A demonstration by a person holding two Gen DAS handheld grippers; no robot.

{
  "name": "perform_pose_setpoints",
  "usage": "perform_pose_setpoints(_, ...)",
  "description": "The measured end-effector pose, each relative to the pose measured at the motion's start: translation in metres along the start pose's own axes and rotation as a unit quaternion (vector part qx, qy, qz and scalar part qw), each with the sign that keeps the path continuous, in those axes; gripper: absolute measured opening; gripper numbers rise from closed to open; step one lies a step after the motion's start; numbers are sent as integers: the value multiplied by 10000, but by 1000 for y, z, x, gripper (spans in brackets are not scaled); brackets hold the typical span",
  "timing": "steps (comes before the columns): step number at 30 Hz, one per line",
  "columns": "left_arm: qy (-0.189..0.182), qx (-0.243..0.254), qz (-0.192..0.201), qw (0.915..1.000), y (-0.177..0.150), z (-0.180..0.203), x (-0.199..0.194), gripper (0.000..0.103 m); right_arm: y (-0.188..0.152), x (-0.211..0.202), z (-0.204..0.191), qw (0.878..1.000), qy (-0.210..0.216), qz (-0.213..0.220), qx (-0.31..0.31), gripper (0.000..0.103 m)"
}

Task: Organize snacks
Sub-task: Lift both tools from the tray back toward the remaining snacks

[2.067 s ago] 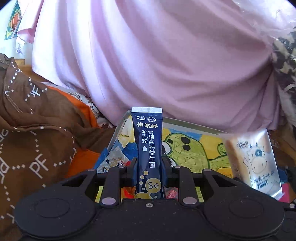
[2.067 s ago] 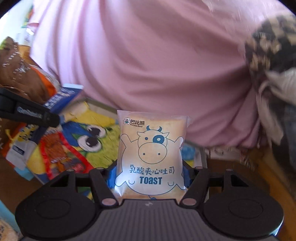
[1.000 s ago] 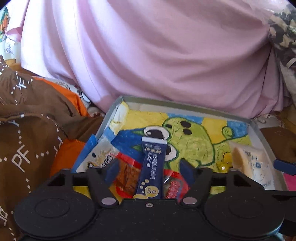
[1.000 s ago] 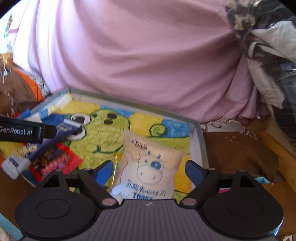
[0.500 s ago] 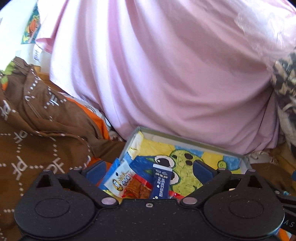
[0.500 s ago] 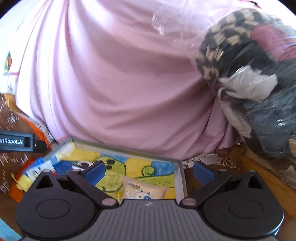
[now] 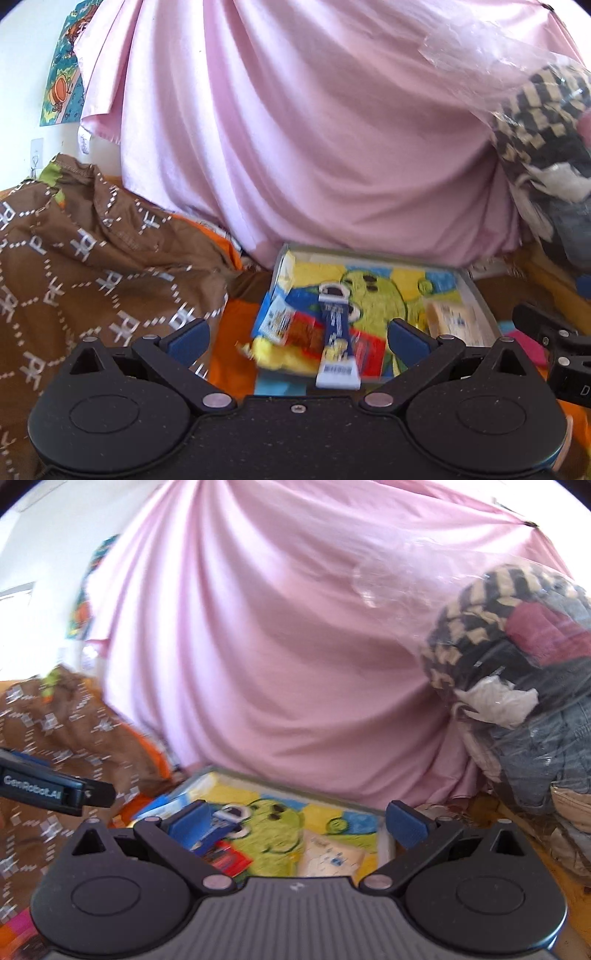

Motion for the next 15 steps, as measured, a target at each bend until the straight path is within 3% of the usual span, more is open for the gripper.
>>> perform_pose_setpoints(7, -116, 410, -376, 9984, -17, -22, -42, 102, 7, -43, -34, 9962, 839, -22, -239, 103)
perform_pose_setpoints(15, 29, 510, -721, 9961, -29, -51, -71, 102, 4, -73, -46, 9918, 1202, -360, -248, 103)
Point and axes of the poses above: each gripper's, at about its wrist camera, not at the fingertips, and x roughly the way its jaws point, z to its right, y to its top, the point moved 4 cm from there along x, roughly the way its jaws point, and after that the axes turned 15 degrees about z, right-handed, at the moved point
